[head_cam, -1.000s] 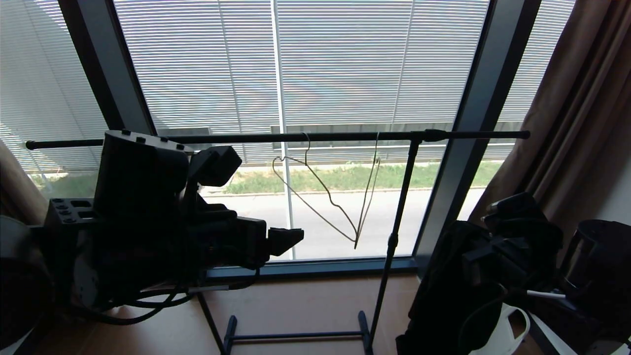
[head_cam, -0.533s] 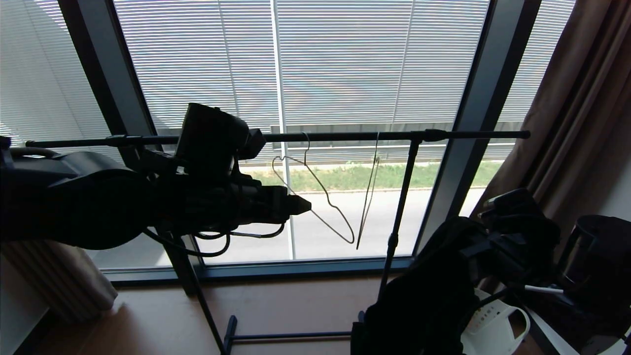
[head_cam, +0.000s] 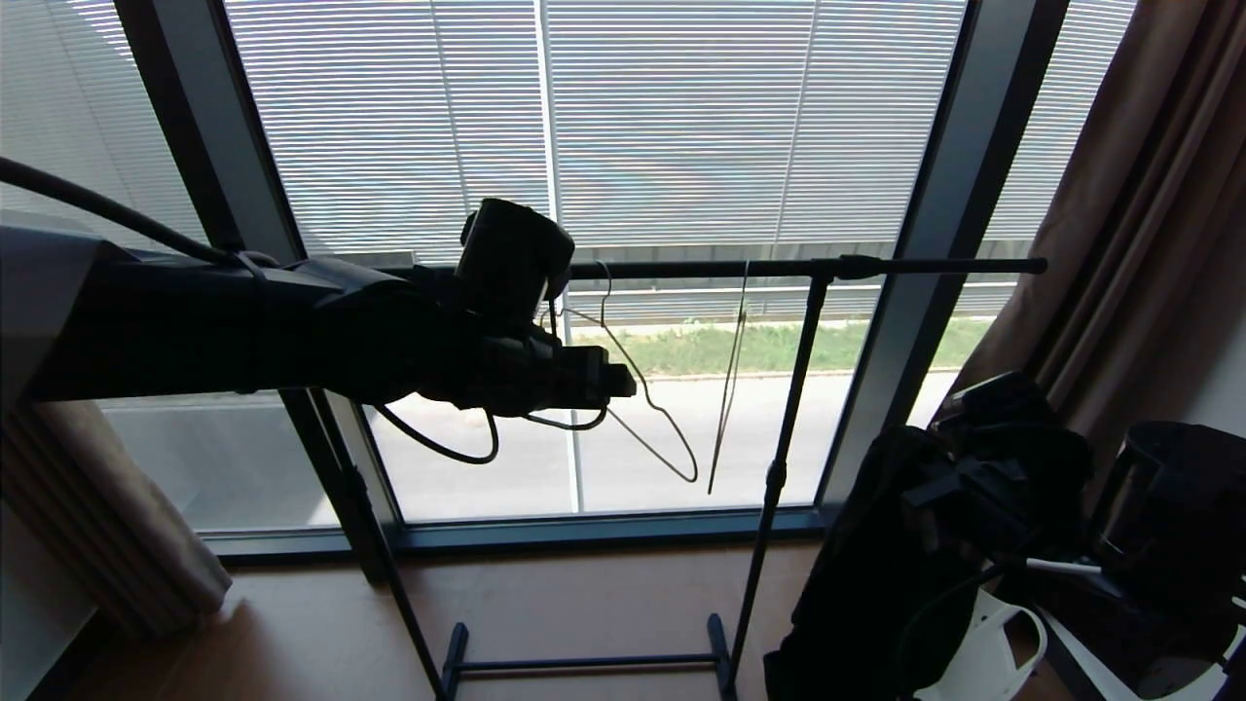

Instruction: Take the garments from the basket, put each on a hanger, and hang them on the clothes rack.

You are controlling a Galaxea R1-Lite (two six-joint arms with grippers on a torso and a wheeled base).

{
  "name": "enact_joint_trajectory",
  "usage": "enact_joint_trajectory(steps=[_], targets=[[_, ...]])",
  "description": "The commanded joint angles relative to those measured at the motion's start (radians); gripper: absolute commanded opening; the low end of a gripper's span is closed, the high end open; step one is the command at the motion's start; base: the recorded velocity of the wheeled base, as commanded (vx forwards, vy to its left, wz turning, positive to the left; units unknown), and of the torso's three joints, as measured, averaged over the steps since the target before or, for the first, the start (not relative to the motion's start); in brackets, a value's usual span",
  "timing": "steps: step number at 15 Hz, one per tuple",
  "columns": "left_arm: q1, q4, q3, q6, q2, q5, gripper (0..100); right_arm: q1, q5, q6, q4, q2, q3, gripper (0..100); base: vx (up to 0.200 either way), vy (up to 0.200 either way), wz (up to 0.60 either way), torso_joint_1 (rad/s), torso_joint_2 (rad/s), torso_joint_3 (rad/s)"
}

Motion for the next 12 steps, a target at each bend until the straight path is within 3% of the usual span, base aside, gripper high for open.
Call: enact_joint_trajectory(steps=[1, 12], targets=[[-0.019, 0.013, -0.074, 0.001, 0.103, 0.028, 100, 0.004, 0.001, -0.001, 0.000, 0.013, -0.001, 0, 0.000, 0.000, 0.00, 0.000, 0.00, 0.000], [-0.048, 0.013, -0.374, -0.011, 0.350, 0.073, 100, 0.032, -0.002, 0.001, -0.002, 0.057, 0.007, 0, 0.000, 0.000, 0.00, 0.000, 0.00, 0.000]])
